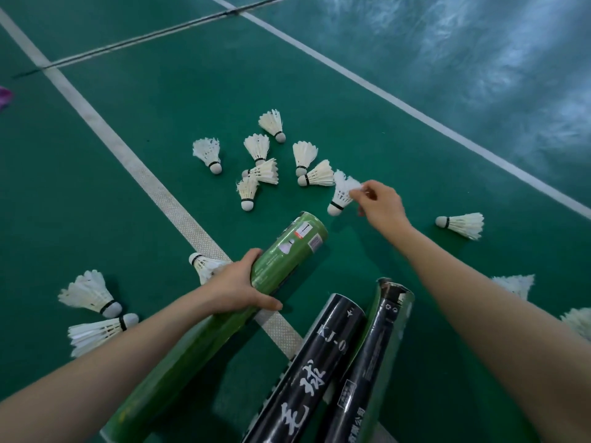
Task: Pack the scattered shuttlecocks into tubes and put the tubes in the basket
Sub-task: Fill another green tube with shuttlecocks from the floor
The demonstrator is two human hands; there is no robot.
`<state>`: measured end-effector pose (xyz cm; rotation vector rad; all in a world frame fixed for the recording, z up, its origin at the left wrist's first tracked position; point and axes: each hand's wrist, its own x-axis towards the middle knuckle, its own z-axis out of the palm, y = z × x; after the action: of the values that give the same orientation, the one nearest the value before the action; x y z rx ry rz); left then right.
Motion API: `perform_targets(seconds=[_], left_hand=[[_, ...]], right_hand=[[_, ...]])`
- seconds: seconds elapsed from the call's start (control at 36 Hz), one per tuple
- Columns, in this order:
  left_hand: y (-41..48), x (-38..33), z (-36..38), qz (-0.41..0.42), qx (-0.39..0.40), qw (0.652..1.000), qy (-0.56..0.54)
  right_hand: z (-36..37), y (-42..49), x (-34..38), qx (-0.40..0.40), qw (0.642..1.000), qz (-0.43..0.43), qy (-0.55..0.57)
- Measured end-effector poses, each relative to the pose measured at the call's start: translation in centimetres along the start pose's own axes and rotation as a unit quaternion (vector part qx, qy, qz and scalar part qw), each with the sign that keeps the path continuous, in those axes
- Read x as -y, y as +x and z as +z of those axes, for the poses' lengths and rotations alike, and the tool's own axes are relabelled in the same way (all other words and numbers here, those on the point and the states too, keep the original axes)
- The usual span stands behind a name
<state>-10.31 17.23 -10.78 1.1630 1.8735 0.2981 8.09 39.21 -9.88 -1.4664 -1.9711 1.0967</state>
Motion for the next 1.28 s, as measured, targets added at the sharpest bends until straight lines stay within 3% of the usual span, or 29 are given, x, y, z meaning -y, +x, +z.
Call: perform_targets(seconds=[0.08, 0.17, 0.31, 0.47, 0.56, 0.64, 0.83, 0.97, 1.14, 1.19, 1.28], left_hand=[[0.2, -1.3, 0.4, 0.019, 0.002, 1.000, 0.016], [0.3, -2.2, 0.6, 0.036, -0.005, 0.999, 0.013], [0.6, -3.5, 0.9, 0.050, -0.014, 0.998, -0.034], [1.0, -4.9, 1.4, 0.068, -0.004, 0.997, -0.018], [1.1, -5.2, 1.4, 0.063, -0.018, 0.997, -0.037], [1.1, -5.5, 1.5, 0.065, -0.017, 0.997, -0.045], [1.3, -6.0, 2.2, 0.063, -0.011, 0.998, 0.001], [1.8, -6.4, 2.5, 0.067, -0.013, 0.997, 0.026], [3.3, -7.7, 2.4, 0.082, -0.019, 0.994, 0.065], [3.9, -8.4, 2.7, 0.080, -0.017, 0.993, 0.080], [4.9, -9.9, 3.4, 0.081, -0.021, 0.993, 0.082]], right_hand=[[-1.7, -0.7, 0.2, 0.061, 0.983, 0.052, 0.163], [-2.4, -1.5, -0.2, 0.112, 0.958, 0.093, 0.245], [-3.6, -2.6, -1.3, 0.088, 0.981, 0.063, 0.158], [-3.5, -4.8, -0.1, 0.183, 0.978, 0.058, 0.077], [-3.0, -5.6, 0.5, 0.127, 0.991, 0.036, 0.030], [-2.9, -5.9, 0.6, 0.087, 0.993, 0.000, 0.074], [-1.8, -6.0, 0.1, 0.188, 0.973, 0.048, 0.122], [-3.4, -3.8, 0.0, 0.256, 0.960, 0.076, 0.084], [-5.0, -3.1, -0.5, 0.264, 0.956, 0.081, 0.101], [-5.2, -3.2, -1.3, 0.241, 0.964, 0.080, 0.072], [-5.5, -3.3, -2.7, 0.118, 0.991, 0.045, 0.031]])
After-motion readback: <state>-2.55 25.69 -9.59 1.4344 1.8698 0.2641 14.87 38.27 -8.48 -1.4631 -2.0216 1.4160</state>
